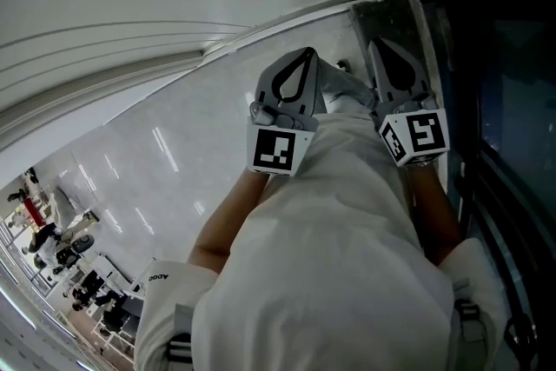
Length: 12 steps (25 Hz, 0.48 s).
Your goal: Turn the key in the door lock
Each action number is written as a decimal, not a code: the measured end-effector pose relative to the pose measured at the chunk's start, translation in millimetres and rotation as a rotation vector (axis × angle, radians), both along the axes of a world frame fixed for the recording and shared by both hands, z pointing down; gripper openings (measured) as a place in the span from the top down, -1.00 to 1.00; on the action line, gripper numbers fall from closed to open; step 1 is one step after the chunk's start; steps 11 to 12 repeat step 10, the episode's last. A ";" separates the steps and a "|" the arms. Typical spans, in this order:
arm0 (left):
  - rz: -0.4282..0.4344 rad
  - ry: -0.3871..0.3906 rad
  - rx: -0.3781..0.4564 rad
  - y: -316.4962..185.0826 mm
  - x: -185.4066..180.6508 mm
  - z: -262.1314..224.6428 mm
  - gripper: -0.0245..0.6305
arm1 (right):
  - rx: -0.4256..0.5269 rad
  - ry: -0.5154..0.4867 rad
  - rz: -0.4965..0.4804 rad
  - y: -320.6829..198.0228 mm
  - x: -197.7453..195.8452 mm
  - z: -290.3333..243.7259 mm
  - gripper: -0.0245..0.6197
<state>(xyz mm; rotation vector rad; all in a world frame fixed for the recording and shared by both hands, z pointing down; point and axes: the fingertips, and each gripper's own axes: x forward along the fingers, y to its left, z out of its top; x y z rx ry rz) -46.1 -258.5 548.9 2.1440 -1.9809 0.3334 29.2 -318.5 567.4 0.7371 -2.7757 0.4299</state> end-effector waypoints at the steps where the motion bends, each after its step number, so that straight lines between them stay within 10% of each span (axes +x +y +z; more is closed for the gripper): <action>1: -0.008 0.003 -0.003 1.1 -2.1 0.6 0.90 | 0.004 -0.002 -0.006 0.5 -3.1 -1.4 0.91; 12: -0.097 0.033 0.002 3.4 -30.5 14.1 0.90 | 0.030 0.011 -0.125 25.7 -43.0 5.6 0.91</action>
